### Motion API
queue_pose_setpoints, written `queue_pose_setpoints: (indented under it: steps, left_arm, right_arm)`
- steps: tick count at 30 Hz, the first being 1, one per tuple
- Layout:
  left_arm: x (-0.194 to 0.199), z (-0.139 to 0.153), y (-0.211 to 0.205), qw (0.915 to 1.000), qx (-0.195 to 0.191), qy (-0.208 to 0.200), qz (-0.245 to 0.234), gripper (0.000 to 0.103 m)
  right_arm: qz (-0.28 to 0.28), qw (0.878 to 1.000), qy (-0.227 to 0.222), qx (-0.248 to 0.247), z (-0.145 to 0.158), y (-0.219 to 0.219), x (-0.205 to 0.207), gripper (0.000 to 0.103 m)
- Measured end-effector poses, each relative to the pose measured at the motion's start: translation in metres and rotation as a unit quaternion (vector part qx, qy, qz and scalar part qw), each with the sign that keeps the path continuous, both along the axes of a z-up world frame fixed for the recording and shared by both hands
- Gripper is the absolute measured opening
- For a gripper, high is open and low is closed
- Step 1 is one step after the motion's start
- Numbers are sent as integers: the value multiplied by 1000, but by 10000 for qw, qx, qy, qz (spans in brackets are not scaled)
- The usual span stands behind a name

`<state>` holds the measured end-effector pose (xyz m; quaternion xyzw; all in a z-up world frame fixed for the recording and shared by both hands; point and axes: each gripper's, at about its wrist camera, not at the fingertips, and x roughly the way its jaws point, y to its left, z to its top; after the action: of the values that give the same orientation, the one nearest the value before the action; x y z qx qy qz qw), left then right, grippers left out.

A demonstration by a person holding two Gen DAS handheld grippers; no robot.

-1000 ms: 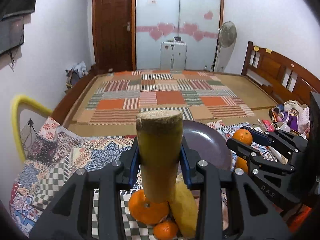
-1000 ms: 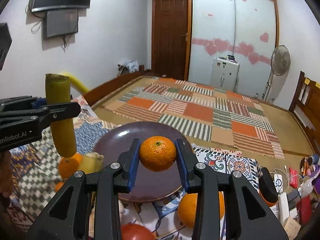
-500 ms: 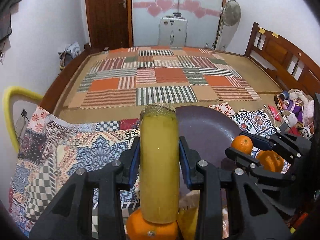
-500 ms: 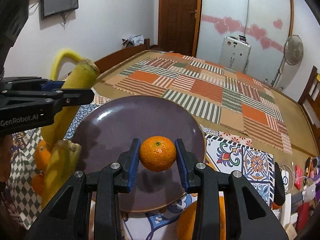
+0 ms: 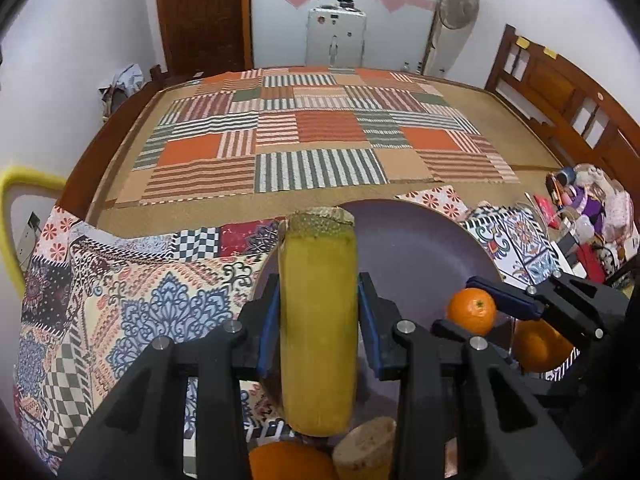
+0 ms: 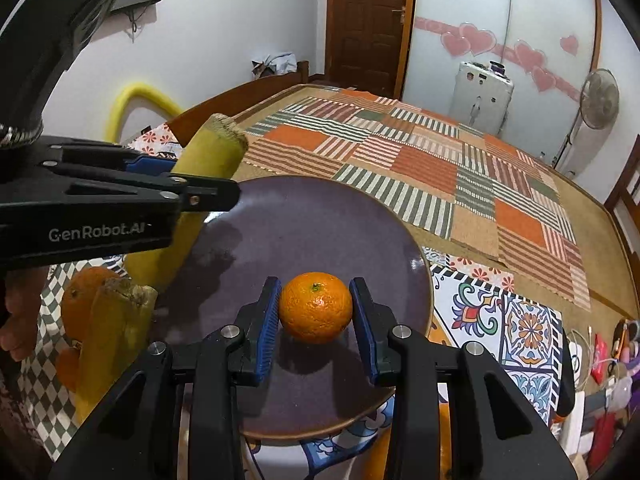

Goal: Organize fruits
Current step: 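Carry the yellow cylinder onto the purple plate and release while the right tool sets the mandarin there, then grasp the second yellow cylinder with the left tool while the right tool grasps a large orange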

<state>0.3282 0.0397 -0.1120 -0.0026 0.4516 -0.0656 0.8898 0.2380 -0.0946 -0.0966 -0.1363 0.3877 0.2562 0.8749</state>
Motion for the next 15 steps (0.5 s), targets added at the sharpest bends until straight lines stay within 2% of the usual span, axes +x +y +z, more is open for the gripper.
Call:
queue_pose_setpoints:
  steps: [1, 3, 5, 8, 11, 15]
  left_arm:
    - [0, -1, -2, 10000, 11, 17, -29, 36]
    - [-3, 0, -5, 9999, 48, -66, -60, 36]
    - [-8, 6, -9, 9998, 36, -183, -90, 38]
    - [-18, 15, -11, 9992, 79, -383, -106, 42]
    - [-29, 24, -12, 9979, 224, -599, -43, 42]
    - [-45, 34, -10, 9968, 230, -764, 3, 43]
  right_arm:
    - [-21, 10000, 7, -25, -1, 0, 0, 32]
    - [-54, 10000, 1, -43, -1, -1, 3, 39]
    - [-99, 9999, -118, -1, 3, -4, 0, 55]
    - [-118, 9997, -187, 44, 8, -8, -1, 56]
    - [-165, 9995, -247, 122, 15, -13, -7, 56]
    - [-231, 9988, -352, 235, 25, -21, -16, 56]
